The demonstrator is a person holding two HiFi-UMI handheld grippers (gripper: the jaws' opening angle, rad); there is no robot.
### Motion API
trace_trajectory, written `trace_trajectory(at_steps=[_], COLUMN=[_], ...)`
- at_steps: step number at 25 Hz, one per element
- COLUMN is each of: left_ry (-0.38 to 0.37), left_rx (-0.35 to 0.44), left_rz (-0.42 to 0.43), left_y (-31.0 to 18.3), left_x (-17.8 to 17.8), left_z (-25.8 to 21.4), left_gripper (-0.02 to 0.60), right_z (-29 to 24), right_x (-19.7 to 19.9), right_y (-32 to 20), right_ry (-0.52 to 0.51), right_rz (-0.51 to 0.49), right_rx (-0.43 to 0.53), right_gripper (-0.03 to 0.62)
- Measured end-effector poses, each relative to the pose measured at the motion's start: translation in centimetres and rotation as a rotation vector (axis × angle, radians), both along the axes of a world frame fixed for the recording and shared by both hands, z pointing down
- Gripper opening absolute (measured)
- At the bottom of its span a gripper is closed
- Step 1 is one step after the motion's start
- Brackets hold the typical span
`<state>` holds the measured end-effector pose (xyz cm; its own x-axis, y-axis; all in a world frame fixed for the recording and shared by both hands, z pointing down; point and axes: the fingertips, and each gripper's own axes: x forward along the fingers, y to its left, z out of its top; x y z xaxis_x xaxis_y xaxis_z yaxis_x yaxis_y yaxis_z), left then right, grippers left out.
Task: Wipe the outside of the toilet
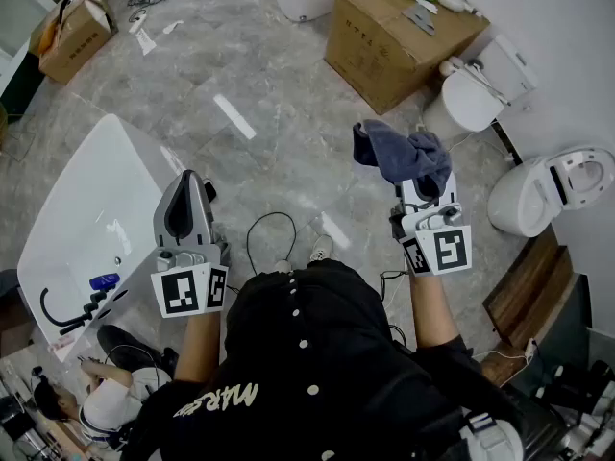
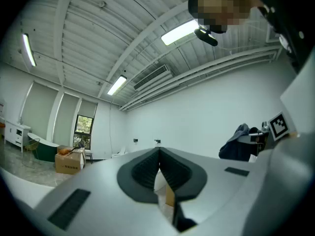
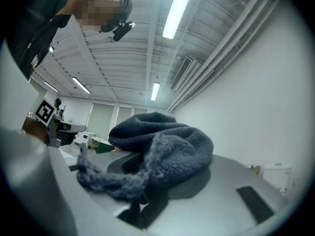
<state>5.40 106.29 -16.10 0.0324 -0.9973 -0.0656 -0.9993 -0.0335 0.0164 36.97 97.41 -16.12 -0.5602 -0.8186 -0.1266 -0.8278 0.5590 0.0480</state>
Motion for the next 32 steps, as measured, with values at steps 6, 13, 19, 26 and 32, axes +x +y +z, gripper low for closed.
trace_trajectory(at_steps=[6,13,19,26,32], left_ry=[-0.008,-0.021,-0.015,-0.012,0.003], left_rx=[0.0,-0.011,-0.004,-0.034,-0.031], left_rz=[-0.01,-0.066,-0.123,-0.151,-0.148], left_y=[-0.4,-0.5,-0.5,-1.5,-4.3], left_x=[1.4,2.6,3.6,3.0,1.7], left_z=[-0.2,-0.3,-0.3,0.8,1.6], left_gripper=[0.011,0.011,0.011,0.011,0.011], right_z=[0.0,0.0,1.3,2.1,2.3], right_x=[1.5,3.9,5.3,4.3,3.2], right_y=[-0.5,-1.4,-2.9,-5.2,-8.0], right_ry=[-0.005,-0.077,-0.084,-0.089,-0.071], right_rz=[-0.005,-0.018,-0.051,-0.081,-0.071], right_rx=[0.001,0.002,-0.019,-0.034,-0.029], right_gripper=[0.098,0.1,0.1,0.1,0.1])
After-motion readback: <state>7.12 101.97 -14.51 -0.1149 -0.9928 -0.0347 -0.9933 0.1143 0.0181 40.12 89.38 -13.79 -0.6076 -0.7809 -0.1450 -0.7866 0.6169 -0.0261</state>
